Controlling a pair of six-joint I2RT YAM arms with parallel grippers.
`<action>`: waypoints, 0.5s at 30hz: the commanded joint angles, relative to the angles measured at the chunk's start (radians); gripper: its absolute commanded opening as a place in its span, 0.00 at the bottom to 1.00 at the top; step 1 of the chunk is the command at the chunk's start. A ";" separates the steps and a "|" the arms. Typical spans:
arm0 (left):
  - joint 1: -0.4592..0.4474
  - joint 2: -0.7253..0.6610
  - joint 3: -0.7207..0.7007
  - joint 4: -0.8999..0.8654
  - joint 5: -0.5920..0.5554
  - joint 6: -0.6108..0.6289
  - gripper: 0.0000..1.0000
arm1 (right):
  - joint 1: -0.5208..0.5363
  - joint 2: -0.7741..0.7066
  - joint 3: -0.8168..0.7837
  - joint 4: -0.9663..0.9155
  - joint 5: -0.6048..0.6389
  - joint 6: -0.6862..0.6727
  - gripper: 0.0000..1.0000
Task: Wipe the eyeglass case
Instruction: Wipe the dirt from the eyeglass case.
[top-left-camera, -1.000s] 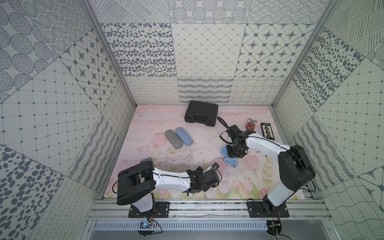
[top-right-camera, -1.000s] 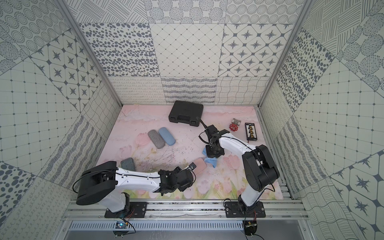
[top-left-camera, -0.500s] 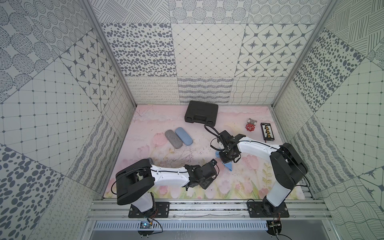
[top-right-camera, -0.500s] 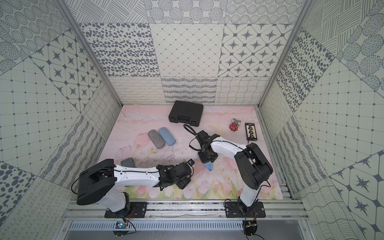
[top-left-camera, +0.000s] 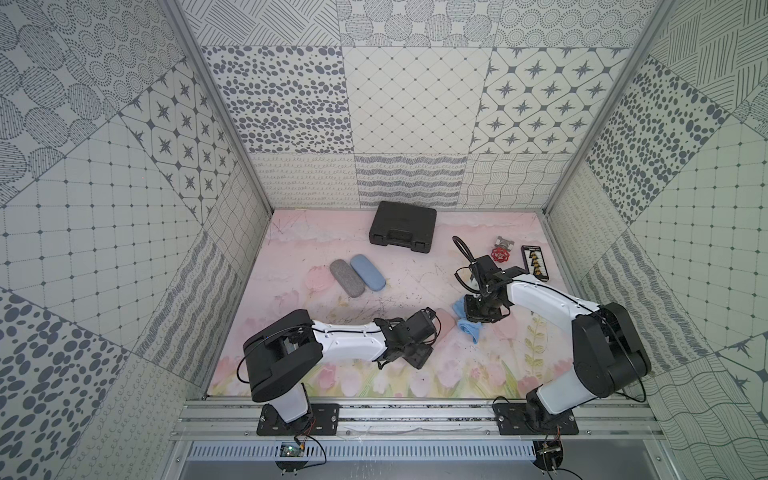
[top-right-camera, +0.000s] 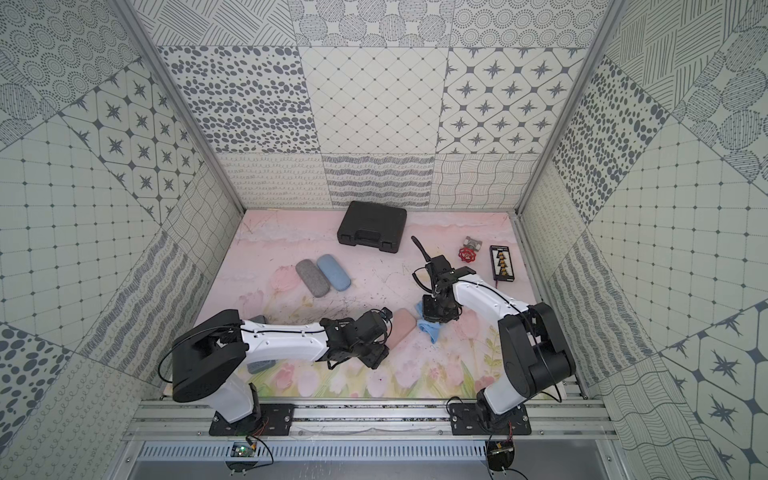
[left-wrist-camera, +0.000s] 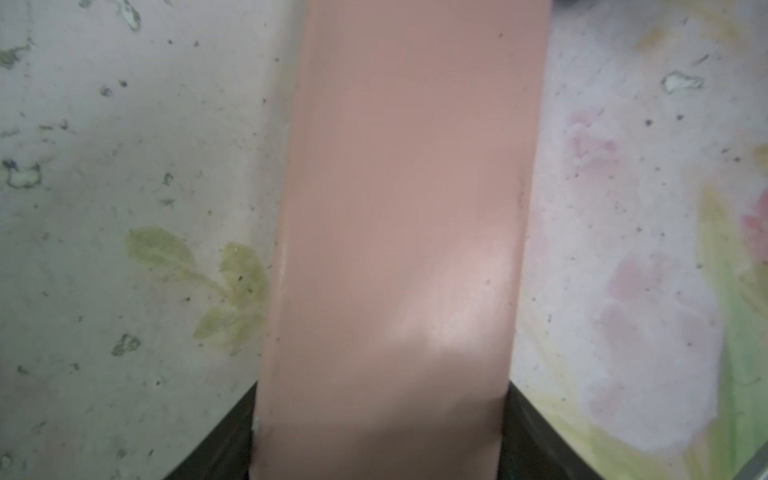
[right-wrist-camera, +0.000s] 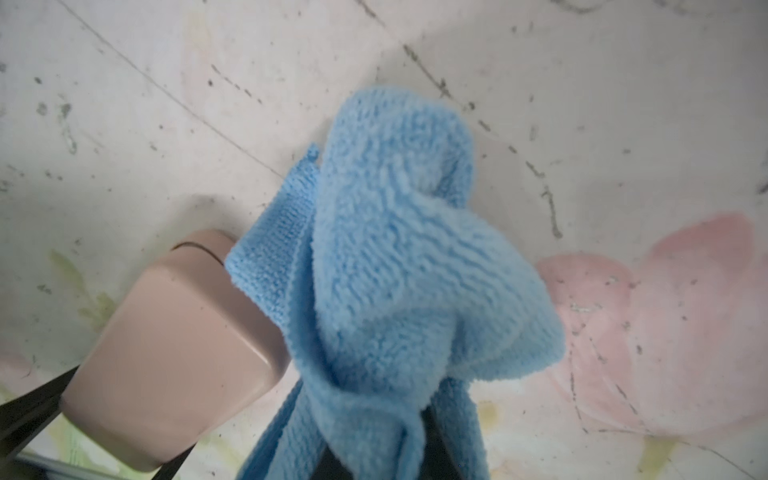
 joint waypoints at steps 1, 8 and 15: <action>0.031 0.047 -0.001 -0.163 0.254 -0.092 0.06 | 0.119 0.024 -0.019 0.067 0.083 0.142 0.00; 0.073 0.069 0.019 -0.158 0.363 -0.154 0.05 | 0.408 -0.076 -0.099 0.203 0.072 0.377 0.00; 0.074 0.066 0.030 -0.168 0.376 -0.103 0.04 | 0.448 -0.124 -0.082 0.379 -0.129 0.388 0.00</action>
